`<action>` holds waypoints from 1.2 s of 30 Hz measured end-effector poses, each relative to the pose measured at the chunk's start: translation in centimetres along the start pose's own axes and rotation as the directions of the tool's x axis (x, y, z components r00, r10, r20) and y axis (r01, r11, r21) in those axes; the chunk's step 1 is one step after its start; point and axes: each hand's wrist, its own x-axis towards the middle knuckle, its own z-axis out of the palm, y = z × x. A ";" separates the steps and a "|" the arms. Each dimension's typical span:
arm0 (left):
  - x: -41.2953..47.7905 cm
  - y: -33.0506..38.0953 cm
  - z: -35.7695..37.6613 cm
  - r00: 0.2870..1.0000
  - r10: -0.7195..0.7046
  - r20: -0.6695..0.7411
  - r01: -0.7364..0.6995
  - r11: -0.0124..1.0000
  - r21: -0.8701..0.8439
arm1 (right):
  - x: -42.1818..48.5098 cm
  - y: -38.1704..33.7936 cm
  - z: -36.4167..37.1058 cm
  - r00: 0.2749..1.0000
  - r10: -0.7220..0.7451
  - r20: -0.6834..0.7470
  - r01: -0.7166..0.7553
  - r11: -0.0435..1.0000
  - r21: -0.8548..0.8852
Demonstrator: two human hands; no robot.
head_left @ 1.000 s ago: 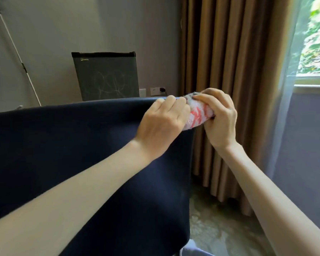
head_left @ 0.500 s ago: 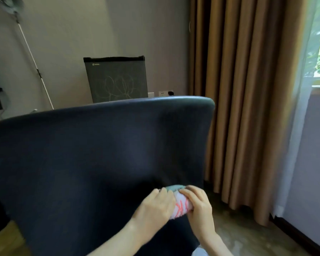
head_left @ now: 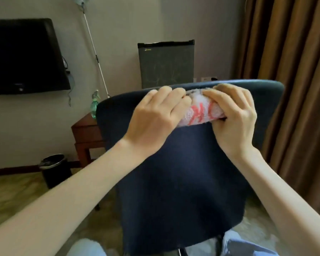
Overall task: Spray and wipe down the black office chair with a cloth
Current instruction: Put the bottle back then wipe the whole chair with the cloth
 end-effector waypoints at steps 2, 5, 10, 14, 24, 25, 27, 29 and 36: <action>-2.2 -1.7 -0.9 0.999 -0.037 0.040 0.037 0.999 -0.005 | 0.1 -2.0 1.1 0.998 -0.055 -0.010 0.054 0.998 -0.021; -7.3 -2.3 -0.8 0.992 -0.079 0.099 0.081 0.997 -0.020 | -3.3 -3.5 3.5 0.987 -0.158 0.027 0.159 0.983 -0.087; -16.9 1.6 1.3 0.958 -0.162 0.236 0.198 0.970 -0.140 | -14.0 -3.6 6.0 0.963 -0.213 0.167 0.228 0.971 -0.075; -23.6 7.2 3.6 0.917 -0.108 0.385 0.203 0.955 -0.215 | -24.0 -2.3 5.3 0.895 -0.138 0.425 0.191 0.978 -0.084; -24.1 6.3 2.4 0.923 -0.162 0.350 0.244 0.947 -0.207 | -22.7 -4.6 5.6 0.880 -0.032 0.474 0.079 0.994 -0.078; -23.0 4.6 1.2 0.932 -0.210 0.297 0.272 0.944 -0.188 | -20.2 -5.7 5.8 0.898 -0.054 0.436 0.082 0.996 -0.045; -21.1 1.0 -1.3 0.939 -0.279 0.199 0.307 0.943 -0.129 | -15.1 -8.4 6.5 0.930 -0.107 0.353 0.113 0.994 0.001; -19.1 -2.8 -3.9 0.933 -0.343 0.112 0.352 0.934 -0.069 | -10.4 -11.2 7.2 0.949 -0.183 0.257 0.184 0.983 0.022; -13.9 -13.2 -5.6 0.870 -0.476 0.125 0.490 0.863 -0.121 | 0.8 -17.5 9.5 0.937 -0.259 0.235 0.276 0.960 -0.042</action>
